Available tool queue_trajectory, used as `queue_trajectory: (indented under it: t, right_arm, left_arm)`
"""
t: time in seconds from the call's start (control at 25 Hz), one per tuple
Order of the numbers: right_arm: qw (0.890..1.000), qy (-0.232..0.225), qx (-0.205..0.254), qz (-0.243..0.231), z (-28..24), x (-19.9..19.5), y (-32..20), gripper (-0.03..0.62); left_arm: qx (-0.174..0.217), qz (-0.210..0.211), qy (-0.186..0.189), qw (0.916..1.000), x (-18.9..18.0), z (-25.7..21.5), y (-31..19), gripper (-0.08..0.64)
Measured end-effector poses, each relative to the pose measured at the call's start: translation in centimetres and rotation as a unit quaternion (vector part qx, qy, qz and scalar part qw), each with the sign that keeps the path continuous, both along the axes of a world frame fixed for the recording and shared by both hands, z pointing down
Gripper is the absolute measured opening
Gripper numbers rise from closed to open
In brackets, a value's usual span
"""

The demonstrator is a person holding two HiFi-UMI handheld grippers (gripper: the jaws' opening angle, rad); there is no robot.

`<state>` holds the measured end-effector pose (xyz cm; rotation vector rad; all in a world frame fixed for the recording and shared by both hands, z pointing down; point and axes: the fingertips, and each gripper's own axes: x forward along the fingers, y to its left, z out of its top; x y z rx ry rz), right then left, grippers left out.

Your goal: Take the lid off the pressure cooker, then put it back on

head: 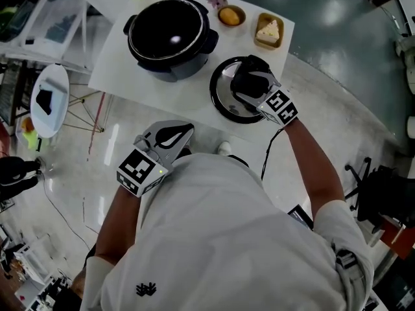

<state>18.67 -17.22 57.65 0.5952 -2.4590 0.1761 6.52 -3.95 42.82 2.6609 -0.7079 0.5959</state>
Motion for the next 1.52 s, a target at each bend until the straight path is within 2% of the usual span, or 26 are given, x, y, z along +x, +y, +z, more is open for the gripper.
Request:
queue_trajectory:
  t: [0.88,1.52]
  right_arm:
    - [1.0,-0.008,0.015,0.011,-15.3,1.1,0.5,0.291]
    - [0.999,-0.018,0.035,-0.008,-22.2,-4.8,-3.2,0.291]
  left_arm:
    - [0.017,0.021,0.04,0.9988,-1.7,-0.6,-0.7,0.008]
    - [0.02,0.023,0.055,0.998,-5.7,-0.8,-1.7,0.008]
